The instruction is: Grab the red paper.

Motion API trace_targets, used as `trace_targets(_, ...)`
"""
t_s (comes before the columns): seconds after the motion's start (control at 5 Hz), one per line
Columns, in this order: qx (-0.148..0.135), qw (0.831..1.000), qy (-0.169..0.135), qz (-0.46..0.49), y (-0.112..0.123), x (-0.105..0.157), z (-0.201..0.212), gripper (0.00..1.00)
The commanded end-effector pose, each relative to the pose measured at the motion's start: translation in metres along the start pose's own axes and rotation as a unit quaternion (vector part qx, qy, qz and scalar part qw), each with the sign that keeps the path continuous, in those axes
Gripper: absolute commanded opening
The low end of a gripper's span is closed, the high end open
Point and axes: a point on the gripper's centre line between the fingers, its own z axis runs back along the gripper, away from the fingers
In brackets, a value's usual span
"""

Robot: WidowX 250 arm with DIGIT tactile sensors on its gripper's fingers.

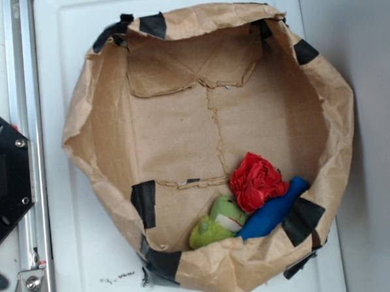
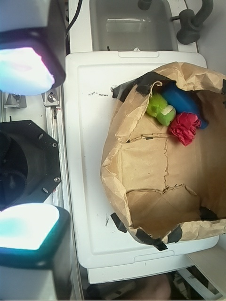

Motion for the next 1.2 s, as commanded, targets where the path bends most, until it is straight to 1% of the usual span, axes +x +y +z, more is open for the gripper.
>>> trace_targets(0.0, 0.000, 1.000, 0.000, 0.000, 0.000, 0.000, 0.000, 1.00)
trace_targets(0.2, 0.004, 1.000, -0.019, 0.005, 0.011, 0.037, -0.001, 1.00)
trace_targets(0.4, 0.010, 0.998, -0.048, -0.028, 0.017, 0.076, -0.005, 1.00)
trace_targets(0.6, -0.010, 0.989, -0.064, -0.135, 0.001, 0.096, -0.029, 1.00)
trace_targets(0.8, -0.026, 0.981, -0.051, -0.183, -0.018, 0.107, -0.060, 1.00)
trace_targets(1.0, -0.047, 0.976, -0.039, -0.210, -0.013, 0.113, -0.091, 1.00)
